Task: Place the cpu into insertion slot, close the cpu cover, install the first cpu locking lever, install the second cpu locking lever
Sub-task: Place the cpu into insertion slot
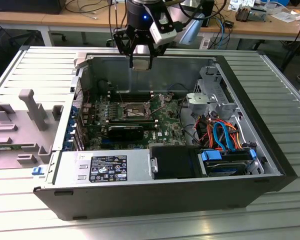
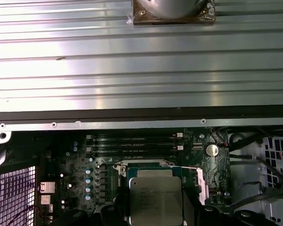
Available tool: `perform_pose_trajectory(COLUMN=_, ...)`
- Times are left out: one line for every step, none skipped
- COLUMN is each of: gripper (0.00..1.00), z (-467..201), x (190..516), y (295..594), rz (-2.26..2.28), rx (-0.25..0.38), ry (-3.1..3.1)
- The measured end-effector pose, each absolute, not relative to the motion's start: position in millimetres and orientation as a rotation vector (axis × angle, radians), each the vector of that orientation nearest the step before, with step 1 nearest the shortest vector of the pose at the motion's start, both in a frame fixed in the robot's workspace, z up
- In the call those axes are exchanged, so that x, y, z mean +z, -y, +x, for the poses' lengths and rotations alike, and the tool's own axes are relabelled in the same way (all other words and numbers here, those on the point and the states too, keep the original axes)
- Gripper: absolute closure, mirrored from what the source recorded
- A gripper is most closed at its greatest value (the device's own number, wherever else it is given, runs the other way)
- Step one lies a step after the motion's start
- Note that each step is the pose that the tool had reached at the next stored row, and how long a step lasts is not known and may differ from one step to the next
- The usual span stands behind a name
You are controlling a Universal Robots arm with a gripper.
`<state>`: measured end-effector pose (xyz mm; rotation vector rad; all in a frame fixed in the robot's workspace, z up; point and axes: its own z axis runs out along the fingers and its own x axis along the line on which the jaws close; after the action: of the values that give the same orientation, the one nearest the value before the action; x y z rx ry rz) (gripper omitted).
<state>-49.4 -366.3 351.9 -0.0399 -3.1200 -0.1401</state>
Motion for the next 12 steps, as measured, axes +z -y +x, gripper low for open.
perform_pose_trajectory(gripper=0.45, z=-49.7, x=351.9, y=366.4, rz=-0.040, rx=-0.140, ry=3.120)
perform_pose_trajectory(gripper=0.45, z=-49.9, x=351.9, y=366.4, rz=-0.040, rx=-0.140, ry=3.120)
perform_pose_trajectory(gripper=0.45, z=-50.4, x=351.7, y=366.6, rz=-0.040, rx=-0.140, ry=3.120)
perform_pose_trajectory(gripper=0.45, z=-50.9, x=351.5, y=366.7, rz=-0.040, rx=-0.140, ry=3.120)
perform_pose_trajectory(gripper=0.45, z=-50.9, x=351.5, y=366.7, rz=-0.040, rx=-0.140, ry=3.120)
perform_pose_trajectory(gripper=0.45, z=-51.0, x=351.5, y=366.7, rz=-0.040, rx=-0.140, ry=3.120)
perform_pose_trajectory(gripper=0.45, z=-51.2, x=351.4, y=366.7, rz=-0.040, rx=-0.140, ry=3.120)
perform_pose_trajectory(gripper=0.45, z=-51.3, x=351.4, y=366.7, rz=-0.040, rx=-0.140, ry=3.120)
perform_pose_trajectory(gripper=0.45, z=-51.3, x=351.4, y=366.7, rz=-0.040, rx=-0.140, ry=3.120)
perform_pose_trajectory(gripper=0.45, z=-51.6, x=351.3, y=366.8, rz=-0.040, rx=-0.140, ry=3.120)
perform_pose_trajectory(gripper=0.45, z=-52.0, x=351.1, y=367.0, rz=-0.040, rx=-0.141, ry=3.120)
perform_pose_trajectory(gripper=0.45, z=-52.4, x=351.0, y=367.2, rz=-0.040, rx=-0.141, ry=3.120)
